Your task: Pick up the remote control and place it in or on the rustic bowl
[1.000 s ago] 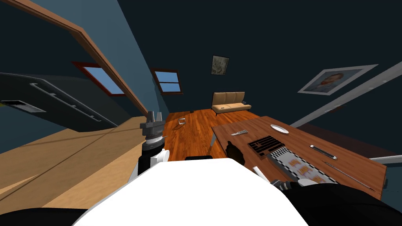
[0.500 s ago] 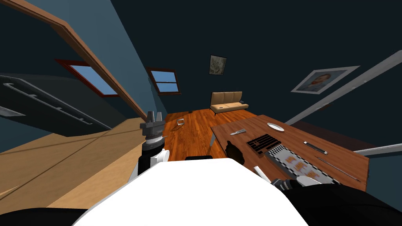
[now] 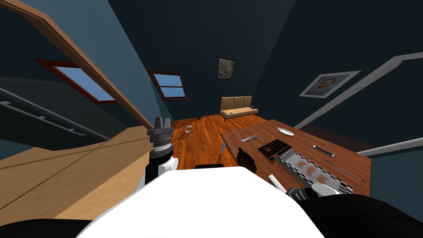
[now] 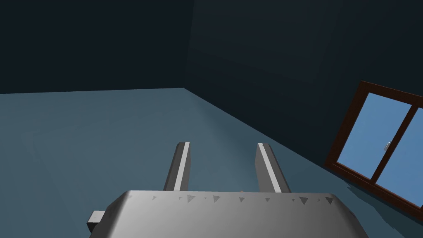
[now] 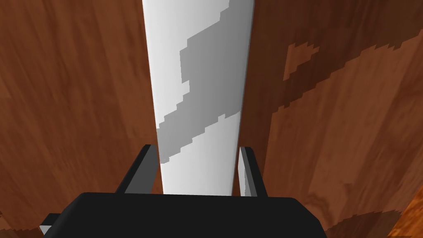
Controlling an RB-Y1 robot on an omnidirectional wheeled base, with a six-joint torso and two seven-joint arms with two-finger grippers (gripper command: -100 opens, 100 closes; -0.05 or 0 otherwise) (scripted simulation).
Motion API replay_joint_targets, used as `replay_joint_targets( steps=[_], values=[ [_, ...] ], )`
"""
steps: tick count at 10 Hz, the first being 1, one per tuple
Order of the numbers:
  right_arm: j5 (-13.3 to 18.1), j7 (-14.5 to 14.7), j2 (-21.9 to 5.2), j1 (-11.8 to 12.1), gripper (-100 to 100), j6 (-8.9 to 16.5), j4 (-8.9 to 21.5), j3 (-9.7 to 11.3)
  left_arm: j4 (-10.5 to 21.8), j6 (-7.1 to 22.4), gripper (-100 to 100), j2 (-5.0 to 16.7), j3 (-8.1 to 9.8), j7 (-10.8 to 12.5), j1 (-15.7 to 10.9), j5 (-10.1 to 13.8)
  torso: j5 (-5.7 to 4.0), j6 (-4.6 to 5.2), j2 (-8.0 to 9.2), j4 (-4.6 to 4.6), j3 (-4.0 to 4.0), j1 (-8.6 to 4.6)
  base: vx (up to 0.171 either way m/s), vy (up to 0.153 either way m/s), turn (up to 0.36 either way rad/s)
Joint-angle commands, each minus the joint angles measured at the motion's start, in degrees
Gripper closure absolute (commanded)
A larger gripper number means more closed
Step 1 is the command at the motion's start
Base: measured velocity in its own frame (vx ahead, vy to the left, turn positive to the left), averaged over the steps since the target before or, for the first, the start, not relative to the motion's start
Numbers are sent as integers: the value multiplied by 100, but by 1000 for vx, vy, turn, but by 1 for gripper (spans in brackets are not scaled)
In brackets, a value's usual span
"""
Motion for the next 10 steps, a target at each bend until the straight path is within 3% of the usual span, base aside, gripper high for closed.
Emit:
replay_joint_targets(
  steps=[1, 2, 4, 5, 7, 10],
  values=[
    [0, 0, 0, 0, 0, 0, 0, 0, 0, 0, 0, 0, 0, 0, 0, 0, 0, 0, 0, 0, 0, 0, 0, 0, 0],
    [22, -35, -286, -8, 100, -57, 52, -82, 0, 0, 0, 0, 0, 0, 0, 0, 0, -1, 0, 0, 0, -1, -38, 107, 6],
    [22, -35, -292, -8, 100, -57, 52, -82, 0, 0, 0, -1, -1, 0, -1, 0, 14, -1, 17, 5, 10, 51, -34, 102, -6],
    [80, -119, -524, -49, 100, -135, 110, -157, 0, 0, 0, -1, -1, 0, 0, 0, 14, -1, 14, 4, 9, 41, -26, 119, 36],
    [204, -309, -730, -153, 100, -274, 191, -244, 0, 0, 0, -1, -1, 0, -1, 0, 26, -11, 13, 8, 10, 68, -38, 146, 81],
    [350, -541, -821, -282, 100, -429, 255, -308, 0, 0, 0, -1, -1, 0, 0, 0, 25, -7, 8, 6, 7, 60, -11, 93, 68]
  ],
)
